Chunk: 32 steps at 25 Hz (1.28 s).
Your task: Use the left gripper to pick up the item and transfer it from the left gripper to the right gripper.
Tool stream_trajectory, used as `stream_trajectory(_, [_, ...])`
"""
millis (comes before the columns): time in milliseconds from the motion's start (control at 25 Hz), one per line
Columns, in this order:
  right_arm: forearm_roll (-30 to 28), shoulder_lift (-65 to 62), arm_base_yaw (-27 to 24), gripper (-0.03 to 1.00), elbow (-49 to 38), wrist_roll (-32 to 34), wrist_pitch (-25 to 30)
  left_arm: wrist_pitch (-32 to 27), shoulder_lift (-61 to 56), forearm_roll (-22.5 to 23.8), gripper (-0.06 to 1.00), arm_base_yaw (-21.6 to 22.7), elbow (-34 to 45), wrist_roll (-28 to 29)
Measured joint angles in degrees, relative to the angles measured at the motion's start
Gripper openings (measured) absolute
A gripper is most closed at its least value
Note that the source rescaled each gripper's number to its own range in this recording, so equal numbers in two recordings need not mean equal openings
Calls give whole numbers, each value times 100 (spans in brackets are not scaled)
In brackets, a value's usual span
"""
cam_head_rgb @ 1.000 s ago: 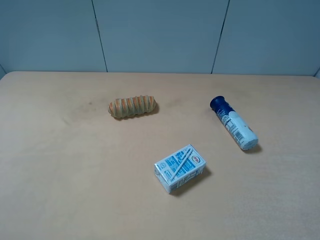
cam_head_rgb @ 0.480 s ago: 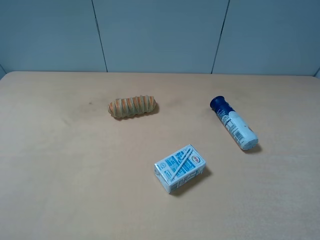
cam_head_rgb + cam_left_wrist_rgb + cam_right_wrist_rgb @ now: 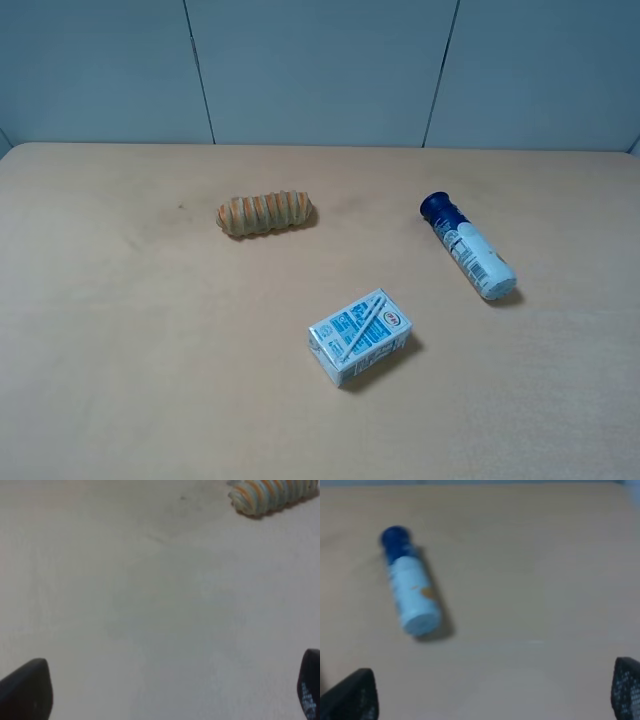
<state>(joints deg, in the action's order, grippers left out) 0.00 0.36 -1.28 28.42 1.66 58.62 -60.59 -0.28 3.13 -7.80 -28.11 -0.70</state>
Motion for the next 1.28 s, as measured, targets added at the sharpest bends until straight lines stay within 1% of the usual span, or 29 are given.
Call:
stream_trajectory(120, [0, -62, -580, 100, 0, 0, -6, 0, 0, 0, 96, 0, 0, 0])
stream_trajectory(240, [0, -62, -866, 100, 0, 0, -6, 0, 0, 0, 96, 67, 0, 0])
stream_trajectory(400, [0, -62, -907, 100, 0, 0, -6, 0, 0, 5, 96, 563, 0, 0])
stream_trajectory(480, [0, -62, -913, 100, 0, 0, -6, 0, 0, 25, 96, 736, 0, 0])
stream_trajectory(1280, [0, -62, -913, 100, 0, 0, -6, 0, 0, 37, 96, 762, 0, 0])
